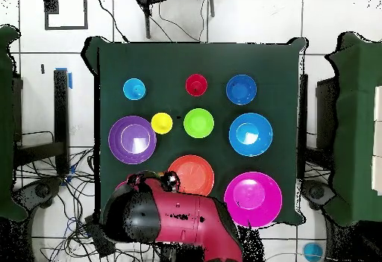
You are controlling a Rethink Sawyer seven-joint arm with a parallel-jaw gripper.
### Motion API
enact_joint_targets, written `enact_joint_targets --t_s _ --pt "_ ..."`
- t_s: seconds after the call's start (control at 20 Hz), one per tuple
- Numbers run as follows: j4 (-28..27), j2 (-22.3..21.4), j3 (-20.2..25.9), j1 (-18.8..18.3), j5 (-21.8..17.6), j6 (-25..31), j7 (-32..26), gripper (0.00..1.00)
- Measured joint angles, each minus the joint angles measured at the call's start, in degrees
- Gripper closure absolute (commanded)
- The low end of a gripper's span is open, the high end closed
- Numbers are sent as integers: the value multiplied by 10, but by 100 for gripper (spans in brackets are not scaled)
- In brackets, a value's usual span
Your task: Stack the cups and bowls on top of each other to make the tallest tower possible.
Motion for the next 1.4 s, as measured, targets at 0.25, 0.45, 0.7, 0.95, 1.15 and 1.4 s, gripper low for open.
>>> enact_joint_targets --t_s 0.25,0.45,0.7,0.95,1.15,1.4 --pt "0 -16 9 -29 0 0 0 0" --pt "0 -21 19 -57 0 0 0 0" --pt "-5 -21 34 -87 -7 0 0 0" --pt "-20 -17 51 -111 -30 0 0 0" --pt "-27 -12 66 -129 -40 0 0 0" --pt "-38 -5 94 -160 -53 0 0 0"
